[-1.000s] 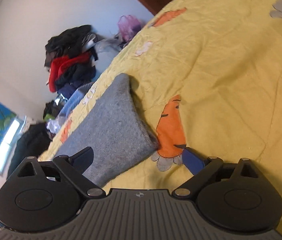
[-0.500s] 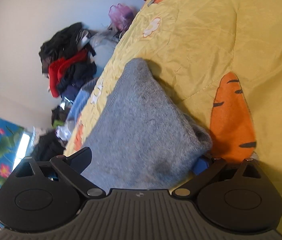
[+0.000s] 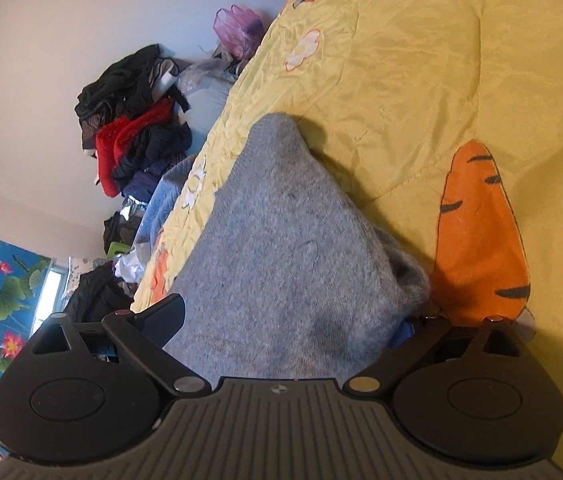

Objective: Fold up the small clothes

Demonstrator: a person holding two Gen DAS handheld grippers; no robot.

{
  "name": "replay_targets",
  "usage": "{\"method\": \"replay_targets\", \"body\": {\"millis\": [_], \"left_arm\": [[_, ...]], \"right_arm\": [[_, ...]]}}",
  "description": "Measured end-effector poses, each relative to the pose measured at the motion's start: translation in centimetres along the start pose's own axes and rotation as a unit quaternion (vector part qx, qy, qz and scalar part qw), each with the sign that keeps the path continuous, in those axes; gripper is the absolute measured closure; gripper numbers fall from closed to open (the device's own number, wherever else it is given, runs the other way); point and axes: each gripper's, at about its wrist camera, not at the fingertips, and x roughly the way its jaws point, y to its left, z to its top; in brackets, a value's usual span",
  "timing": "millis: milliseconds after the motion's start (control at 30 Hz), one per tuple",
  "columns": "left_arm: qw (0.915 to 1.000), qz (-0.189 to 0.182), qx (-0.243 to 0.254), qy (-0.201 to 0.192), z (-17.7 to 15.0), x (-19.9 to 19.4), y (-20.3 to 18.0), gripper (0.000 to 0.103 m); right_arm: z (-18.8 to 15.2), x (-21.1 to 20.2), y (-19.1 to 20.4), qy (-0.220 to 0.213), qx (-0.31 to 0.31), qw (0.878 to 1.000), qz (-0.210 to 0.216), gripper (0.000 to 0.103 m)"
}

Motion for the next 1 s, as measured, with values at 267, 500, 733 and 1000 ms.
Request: {"method": "replay_targets", "body": {"millis": [267, 500, 733, 1000], "left_arm": [[0.9995, 0.006, 0.024, -0.020, 0.9, 3.2, -1.9, 0.002], [0.9947, 0.044, 0.079, -0.049, -0.7, 2.8, -2.6, 0.045], [0.9936, 0.064, 0.089, -0.027, -0.2, 2.8, -1.5, 0.094], [0.9901, 0.009, 0.128, -0.057, -0.6, -4.1, -3.8, 0.096]], "right_arm": [[-0.4, 0.0, 0.2, -0.010, -0.014, 1.000, -0.001, 0.004], [-0.3, 0.1, 0.1, -0.018, -0.010, 1.000, -0.006, 0.016], [-1.1, 1.9, -1.8, -0.007, -0.009, 1.000, -0.005, 0.088], [0.2, -3.4, 0.8, -0.029, -0.031, 0.997, 0.069, 0.088]]}}
